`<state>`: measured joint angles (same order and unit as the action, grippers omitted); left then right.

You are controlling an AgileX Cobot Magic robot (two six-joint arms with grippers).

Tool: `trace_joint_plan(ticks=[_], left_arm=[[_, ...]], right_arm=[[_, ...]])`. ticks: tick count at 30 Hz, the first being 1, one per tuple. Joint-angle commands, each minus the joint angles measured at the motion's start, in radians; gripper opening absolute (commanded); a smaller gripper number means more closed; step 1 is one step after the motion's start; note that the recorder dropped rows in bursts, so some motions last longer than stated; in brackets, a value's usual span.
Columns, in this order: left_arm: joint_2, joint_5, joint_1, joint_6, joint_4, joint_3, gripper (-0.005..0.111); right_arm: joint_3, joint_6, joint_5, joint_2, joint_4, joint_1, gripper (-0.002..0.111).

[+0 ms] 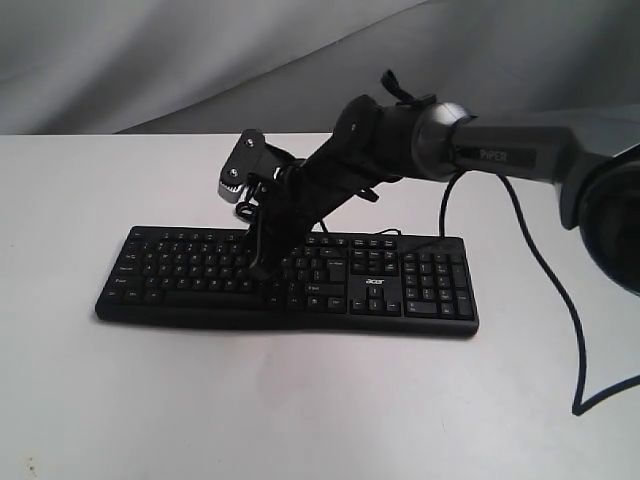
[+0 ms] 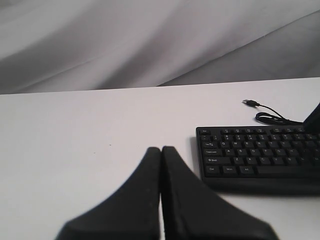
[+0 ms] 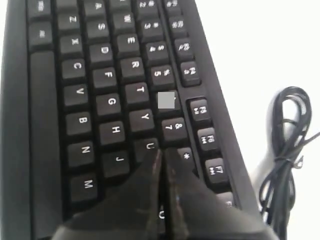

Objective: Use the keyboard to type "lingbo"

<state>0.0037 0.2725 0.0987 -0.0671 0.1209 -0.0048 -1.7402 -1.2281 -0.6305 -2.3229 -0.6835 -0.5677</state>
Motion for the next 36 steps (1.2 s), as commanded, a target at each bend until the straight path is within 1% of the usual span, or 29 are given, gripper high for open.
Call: trace_joint_plan(ticks=[1,32,36], left_arm=[[-0.004,-0.007,0.001,-0.002,-0.004,0.005,0.001],[-0.004,-0.007,0.001,-0.002,-0.004,0.005,0.001],[-0.004,-0.007,0.001,-0.002,-0.004,0.005,0.001]], right_arm=[[-0.031,0.002,-0.031,-0.03,-0.019,-0.003,0.0],[-0.042,0.007,-0.049,-0.039,-0.007,-0.003,0.0],[-0.042,0.007,-0.074,-0.012,-0.014,-0.024,0.0]])
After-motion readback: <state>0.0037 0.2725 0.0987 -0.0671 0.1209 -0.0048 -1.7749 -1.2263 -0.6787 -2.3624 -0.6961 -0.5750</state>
